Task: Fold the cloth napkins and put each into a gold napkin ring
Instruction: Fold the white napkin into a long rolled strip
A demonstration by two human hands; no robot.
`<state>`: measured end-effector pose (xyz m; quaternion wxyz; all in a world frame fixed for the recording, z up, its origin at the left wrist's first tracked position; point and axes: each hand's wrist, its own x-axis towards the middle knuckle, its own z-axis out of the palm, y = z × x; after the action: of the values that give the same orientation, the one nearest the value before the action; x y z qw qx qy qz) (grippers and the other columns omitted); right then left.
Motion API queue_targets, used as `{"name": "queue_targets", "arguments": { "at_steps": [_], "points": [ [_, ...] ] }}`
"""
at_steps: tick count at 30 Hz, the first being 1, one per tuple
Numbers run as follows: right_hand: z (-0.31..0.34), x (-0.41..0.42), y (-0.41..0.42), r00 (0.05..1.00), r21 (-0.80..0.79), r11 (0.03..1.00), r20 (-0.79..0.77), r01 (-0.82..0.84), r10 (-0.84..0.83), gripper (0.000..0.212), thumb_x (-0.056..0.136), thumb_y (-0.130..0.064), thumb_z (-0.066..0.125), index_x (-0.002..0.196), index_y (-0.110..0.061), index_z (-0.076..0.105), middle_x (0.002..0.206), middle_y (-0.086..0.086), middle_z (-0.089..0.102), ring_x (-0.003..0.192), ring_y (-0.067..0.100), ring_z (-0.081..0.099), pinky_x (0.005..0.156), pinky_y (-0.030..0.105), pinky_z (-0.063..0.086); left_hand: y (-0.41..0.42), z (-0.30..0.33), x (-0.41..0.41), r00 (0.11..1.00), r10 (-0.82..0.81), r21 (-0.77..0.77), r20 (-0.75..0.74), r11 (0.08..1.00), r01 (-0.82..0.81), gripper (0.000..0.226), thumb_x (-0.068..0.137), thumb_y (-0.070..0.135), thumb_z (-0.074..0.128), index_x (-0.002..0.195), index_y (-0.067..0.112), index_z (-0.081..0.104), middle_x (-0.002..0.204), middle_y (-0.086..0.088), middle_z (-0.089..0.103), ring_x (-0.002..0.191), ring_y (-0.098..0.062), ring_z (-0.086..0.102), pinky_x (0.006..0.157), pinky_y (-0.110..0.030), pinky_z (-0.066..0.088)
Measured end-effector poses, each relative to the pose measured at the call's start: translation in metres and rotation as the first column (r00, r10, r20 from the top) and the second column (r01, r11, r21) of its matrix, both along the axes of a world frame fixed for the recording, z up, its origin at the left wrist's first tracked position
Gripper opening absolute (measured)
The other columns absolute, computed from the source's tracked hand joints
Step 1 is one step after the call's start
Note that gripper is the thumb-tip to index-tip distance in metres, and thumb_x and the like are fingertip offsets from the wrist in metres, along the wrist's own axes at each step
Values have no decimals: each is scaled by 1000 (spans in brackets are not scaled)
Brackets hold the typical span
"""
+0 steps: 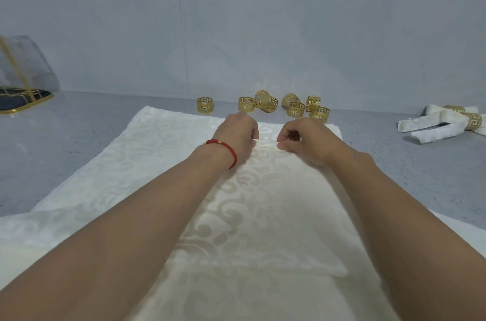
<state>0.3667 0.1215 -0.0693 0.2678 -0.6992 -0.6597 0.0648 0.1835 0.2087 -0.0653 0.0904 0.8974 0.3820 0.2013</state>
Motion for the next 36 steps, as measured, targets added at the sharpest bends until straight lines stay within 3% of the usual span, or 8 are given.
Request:
{"name": "queue_targets", "arguments": {
  "at_steps": [5,9,14,18,22,26,32,36],
  "points": [
    [0,-4,2,979,5,1000,205,-16,15,10,93,-17,69,89,-24,63,81,-12,62,78,18,60,75,42,54,-7,7,-6,996,-24,57,-91,998,29,15,90,9,60,87,24,61,94,7,64,101,-20,58,97,-45,43],
    [7,-7,1,965,-28,1000,262,-13,20,12,89,-10,68,92,-21,67,83,-7,65,80,22,63,74,41,55,-8,12,-9,981,-106,183,-163,974,136,22,87,3,60,88,25,60,84,11,54,93,-20,59,90,-39,43],
    [25,-11,-3,963,-192,981,263,-13,65,24,84,1,66,93,-20,72,84,-9,64,81,18,64,71,31,52,-11,15,-19,920,-225,236,-321,922,308,31,82,-1,60,99,23,67,97,9,57,94,-16,54,78,-30,34],
    [37,-13,-6,976,-286,958,203,-19,80,9,93,-22,68,94,-23,77,87,-13,71,85,8,67,77,28,54,-13,5,-26,983,-168,87,-71,981,174,30,87,5,53,93,23,76,96,4,70,91,-20,63,76,-28,48],
    [32,-9,-6,982,-214,977,179,-21,61,7,91,-17,73,96,-22,75,87,-10,69,83,13,65,71,22,50,-10,-7,-24,987,-47,-25,152,998,51,17,92,11,64,103,18,76,88,3,68,84,-16,62,80,-25,47],
    [26,-6,-7,988,-228,974,151,0,35,16,91,-18,76,107,-21,73,98,-7,68,80,4,60,63,12,40,-8,-11,-24,997,-43,48,66,998,40,11,93,13,67,89,11,77,96,-5,64,86,-19,57,80,-31,48],
    [27,-13,-17,988,-169,985,153,28,-2,11,89,-12,75,92,-20,68,84,-10,62,74,3,55,61,12,39,-18,-3,-27,989,-63,269,-130,958,96,12,93,8,59,94,21,58,99,4,63,97,-23,54,78,-34,31],
    [20,-21,-27,980,-109,993,197,42,-19,22,87,-3,66,88,-25,64,86,-9,61,81,16,59,69,26,48,-26,5,-30,961,-95,327,-261,928,180,33,77,-6,56,91,24,46,96,6,55,91,-22,52,74,-31,26]
  ]
}}
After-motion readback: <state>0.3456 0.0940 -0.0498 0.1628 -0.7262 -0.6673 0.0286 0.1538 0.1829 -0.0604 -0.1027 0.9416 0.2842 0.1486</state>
